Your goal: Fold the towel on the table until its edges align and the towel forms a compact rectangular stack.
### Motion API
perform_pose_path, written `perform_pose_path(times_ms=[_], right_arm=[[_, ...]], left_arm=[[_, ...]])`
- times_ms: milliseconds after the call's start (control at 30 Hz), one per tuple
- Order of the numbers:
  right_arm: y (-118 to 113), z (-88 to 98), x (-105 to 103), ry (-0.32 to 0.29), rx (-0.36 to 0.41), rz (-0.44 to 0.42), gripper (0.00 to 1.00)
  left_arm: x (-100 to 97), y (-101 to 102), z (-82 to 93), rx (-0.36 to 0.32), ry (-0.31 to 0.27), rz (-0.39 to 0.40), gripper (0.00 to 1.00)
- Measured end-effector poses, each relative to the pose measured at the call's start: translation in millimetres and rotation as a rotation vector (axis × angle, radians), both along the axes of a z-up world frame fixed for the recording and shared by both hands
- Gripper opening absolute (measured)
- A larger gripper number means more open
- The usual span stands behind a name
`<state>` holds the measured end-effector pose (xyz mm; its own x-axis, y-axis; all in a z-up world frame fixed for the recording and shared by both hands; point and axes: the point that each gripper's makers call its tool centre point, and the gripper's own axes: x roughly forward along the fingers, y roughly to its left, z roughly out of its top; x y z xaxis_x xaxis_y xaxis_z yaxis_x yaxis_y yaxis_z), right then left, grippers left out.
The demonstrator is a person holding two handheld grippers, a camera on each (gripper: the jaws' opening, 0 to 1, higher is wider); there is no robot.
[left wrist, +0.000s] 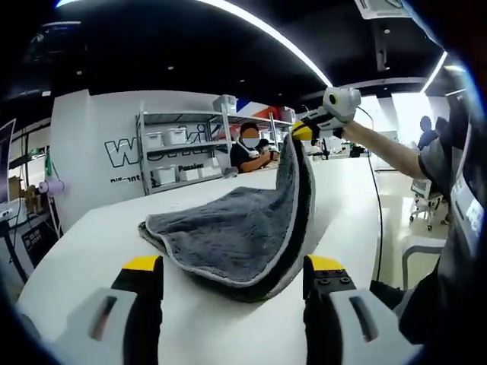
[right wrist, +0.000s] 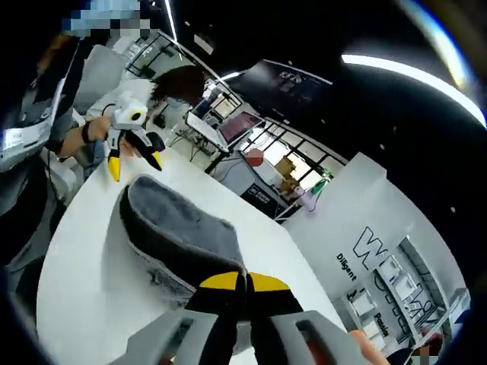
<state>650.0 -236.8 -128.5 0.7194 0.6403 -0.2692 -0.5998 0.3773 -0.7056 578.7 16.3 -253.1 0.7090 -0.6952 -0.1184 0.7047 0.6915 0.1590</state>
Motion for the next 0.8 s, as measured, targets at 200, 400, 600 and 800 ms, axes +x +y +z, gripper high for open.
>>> perform_pose_path(times_ms=[200, 400, 600, 800], right_arm=[[-4.5, 3.2, 54.2, 0.059, 0.003, -0.072, 0.03], [-26.2, -12.6, 112.3, 0.123, 0.041, -0.206, 0.03], [-65.7, -64.7, 174.1, 0.257, 0.084, -0.389, 0.03], [-80.7, -160.5, 196.2, 0.46, -0.02, -0.461, 0.03]], left_arm=[[-1.6, 1.1, 3.6, -0.006, -0.013, -0.002, 0.79], [-2.6, 0.7, 4.1, -0.009, -0.015, -0.008, 0.78], [-3.4, 1.8, 3.4, -0.007, -0.013, -0.004, 0.78], [-3.6, 0.3, -1.2, 0.0, -0.001, -0.003, 0.78]])
